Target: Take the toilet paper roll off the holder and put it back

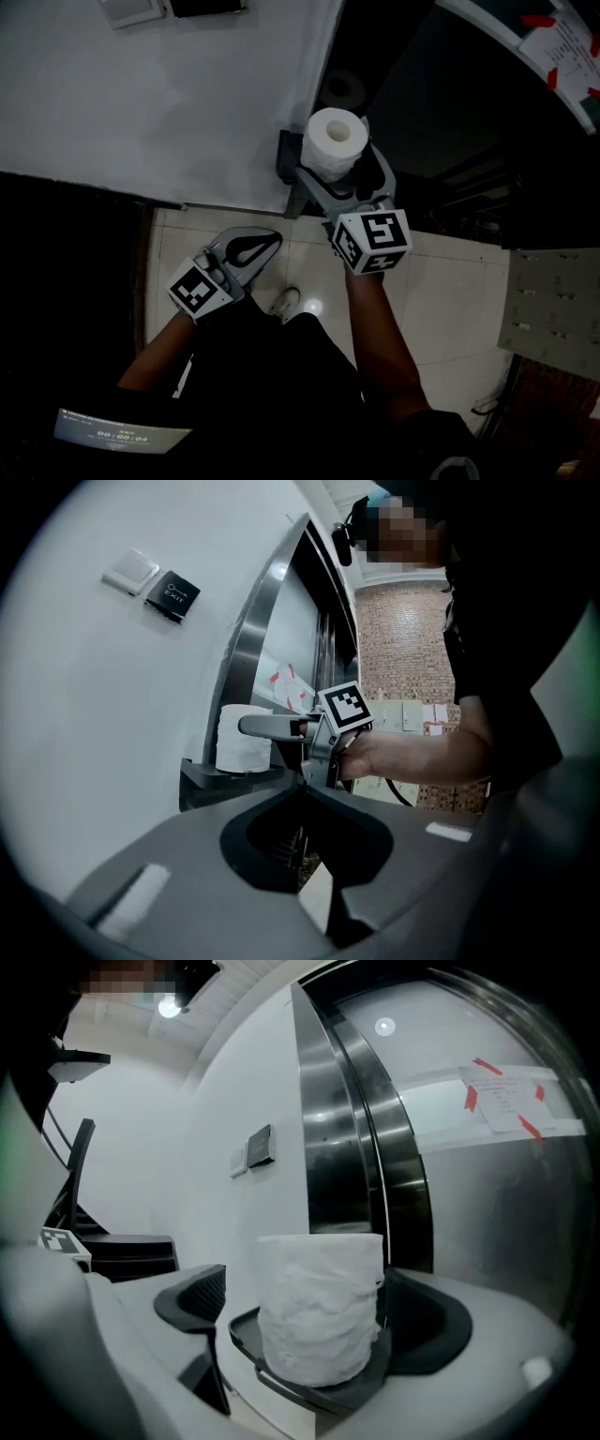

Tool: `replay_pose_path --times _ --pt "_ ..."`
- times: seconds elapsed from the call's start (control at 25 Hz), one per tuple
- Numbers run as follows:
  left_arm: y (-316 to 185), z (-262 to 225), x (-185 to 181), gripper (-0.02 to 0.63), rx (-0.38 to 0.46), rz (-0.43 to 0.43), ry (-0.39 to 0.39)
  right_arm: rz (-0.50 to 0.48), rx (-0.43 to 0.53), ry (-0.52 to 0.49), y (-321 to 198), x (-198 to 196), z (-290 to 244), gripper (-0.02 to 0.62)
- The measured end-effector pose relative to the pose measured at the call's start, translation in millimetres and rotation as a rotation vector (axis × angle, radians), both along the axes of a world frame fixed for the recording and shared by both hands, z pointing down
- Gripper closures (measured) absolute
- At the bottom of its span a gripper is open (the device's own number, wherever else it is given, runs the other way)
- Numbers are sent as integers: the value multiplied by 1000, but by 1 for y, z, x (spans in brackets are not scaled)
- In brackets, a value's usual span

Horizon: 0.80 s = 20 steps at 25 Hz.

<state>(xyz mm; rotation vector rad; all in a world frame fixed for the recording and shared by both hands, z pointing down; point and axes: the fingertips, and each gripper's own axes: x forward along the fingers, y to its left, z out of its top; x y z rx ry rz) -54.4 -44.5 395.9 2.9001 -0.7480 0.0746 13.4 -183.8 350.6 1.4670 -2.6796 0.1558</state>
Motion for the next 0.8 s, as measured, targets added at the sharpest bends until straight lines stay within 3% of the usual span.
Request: replay_pose_path --times 0.48,0.56,0.8 --pt "-2 2 -6 601 -21 -20 -9 34 -31 46 -24 -3 0 82" --pt "-3 1 -7 601 -18 -25 -5 41 -42 40 -25 -1 2 142" --pt "-4 4 -7 601 -15 -28 -5 26 -37 34 -24 -1 1 158"
